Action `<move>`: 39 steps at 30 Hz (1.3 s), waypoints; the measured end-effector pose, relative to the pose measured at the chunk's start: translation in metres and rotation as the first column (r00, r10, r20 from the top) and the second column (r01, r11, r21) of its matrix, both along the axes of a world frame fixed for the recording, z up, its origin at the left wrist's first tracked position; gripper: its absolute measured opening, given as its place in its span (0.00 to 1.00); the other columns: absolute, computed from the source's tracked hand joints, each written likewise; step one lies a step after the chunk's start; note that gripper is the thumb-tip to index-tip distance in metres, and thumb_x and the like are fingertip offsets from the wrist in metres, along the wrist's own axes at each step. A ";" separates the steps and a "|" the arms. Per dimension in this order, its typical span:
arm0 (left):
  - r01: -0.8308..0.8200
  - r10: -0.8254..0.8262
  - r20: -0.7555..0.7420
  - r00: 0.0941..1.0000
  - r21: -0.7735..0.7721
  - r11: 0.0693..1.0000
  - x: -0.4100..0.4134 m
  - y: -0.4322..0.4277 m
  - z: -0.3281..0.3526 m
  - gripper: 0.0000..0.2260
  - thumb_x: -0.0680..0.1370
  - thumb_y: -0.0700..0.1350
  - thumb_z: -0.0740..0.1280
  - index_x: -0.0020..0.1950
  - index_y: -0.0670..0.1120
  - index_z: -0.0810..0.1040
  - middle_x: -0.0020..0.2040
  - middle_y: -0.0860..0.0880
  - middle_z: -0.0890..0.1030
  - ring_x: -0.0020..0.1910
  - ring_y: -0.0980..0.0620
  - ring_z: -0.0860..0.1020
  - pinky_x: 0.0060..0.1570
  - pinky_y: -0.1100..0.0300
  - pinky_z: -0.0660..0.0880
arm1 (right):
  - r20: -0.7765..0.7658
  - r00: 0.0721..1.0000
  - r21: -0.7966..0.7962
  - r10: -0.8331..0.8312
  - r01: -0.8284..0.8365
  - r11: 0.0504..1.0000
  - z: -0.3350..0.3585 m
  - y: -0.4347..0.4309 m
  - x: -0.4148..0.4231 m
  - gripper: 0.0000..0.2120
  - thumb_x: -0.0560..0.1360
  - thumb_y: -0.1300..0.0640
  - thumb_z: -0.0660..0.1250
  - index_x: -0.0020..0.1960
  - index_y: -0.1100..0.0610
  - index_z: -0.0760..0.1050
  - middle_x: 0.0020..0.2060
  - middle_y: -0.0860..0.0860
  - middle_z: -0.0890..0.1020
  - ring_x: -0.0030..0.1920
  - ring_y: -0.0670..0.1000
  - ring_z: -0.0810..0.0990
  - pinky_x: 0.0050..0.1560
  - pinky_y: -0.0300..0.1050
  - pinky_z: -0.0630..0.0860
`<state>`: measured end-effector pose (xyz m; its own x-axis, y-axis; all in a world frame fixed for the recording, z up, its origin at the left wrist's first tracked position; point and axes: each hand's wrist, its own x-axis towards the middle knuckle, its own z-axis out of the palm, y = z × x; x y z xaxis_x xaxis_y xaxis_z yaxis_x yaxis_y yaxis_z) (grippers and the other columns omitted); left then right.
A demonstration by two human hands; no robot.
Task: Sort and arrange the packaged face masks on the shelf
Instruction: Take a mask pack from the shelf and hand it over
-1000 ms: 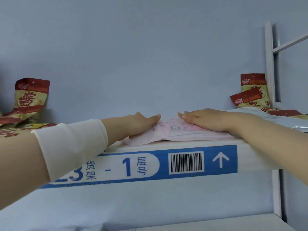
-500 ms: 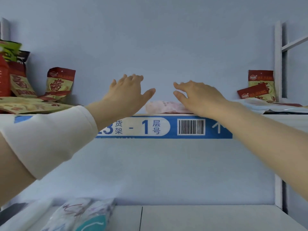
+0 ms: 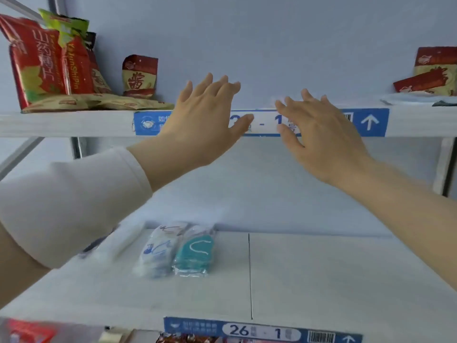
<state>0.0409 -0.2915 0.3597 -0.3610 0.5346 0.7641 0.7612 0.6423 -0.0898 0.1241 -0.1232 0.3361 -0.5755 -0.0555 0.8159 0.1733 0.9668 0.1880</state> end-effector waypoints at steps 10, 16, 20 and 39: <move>-0.049 0.101 0.324 0.941 -0.163 0.985 -0.034 -0.084 -0.160 0.27 0.80 0.59 0.51 0.77 0.50 0.52 0.78 0.51 0.51 0.77 0.52 0.47 0.73 0.57 0.41 | 0.297 0.953 -0.193 0.064 -0.006 0.981 -0.162 -0.061 -0.026 0.27 0.79 0.46 0.47 0.71 0.58 0.65 0.69 0.56 0.70 0.72 0.58 0.64 0.72 0.53 0.57; -0.148 0.236 0.512 0.826 -0.208 0.967 -0.093 -0.072 -0.234 0.26 0.81 0.57 0.52 0.76 0.50 0.54 0.78 0.50 0.55 0.77 0.50 0.52 0.73 0.55 0.47 | 0.454 0.880 -0.549 0.141 0.152 0.822 -0.229 -0.053 -0.076 0.26 0.81 0.46 0.50 0.76 0.52 0.51 0.76 0.49 0.56 0.76 0.48 0.50 0.73 0.45 0.52; -0.196 0.322 0.533 0.782 -0.280 0.940 -0.133 -0.065 -0.280 0.26 0.81 0.58 0.52 0.76 0.50 0.55 0.78 0.49 0.54 0.77 0.49 0.50 0.74 0.53 0.46 | 0.429 0.861 -0.787 0.274 0.206 0.582 -0.275 -0.044 -0.120 0.29 0.79 0.43 0.54 0.76 0.51 0.52 0.75 0.49 0.60 0.74 0.50 0.59 0.71 0.47 0.59; -0.002 0.160 0.489 0.858 -0.308 0.951 -0.274 -0.053 -0.339 0.28 0.79 0.61 0.49 0.73 0.45 0.65 0.75 0.46 0.63 0.76 0.44 0.56 0.73 0.50 0.50 | 0.419 0.850 -0.797 0.320 0.513 -0.319 -0.308 -0.023 -0.310 0.20 0.65 0.48 0.77 0.49 0.58 0.74 0.41 0.54 0.78 0.41 0.52 0.77 0.43 0.46 0.76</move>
<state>-0.2331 -0.3450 0.0203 -0.7036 0.6521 0.2824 0.6978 0.7092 0.1008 -0.1856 -0.1459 0.0278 -0.6166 0.5615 -0.5518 0.6203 -0.0851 -0.7798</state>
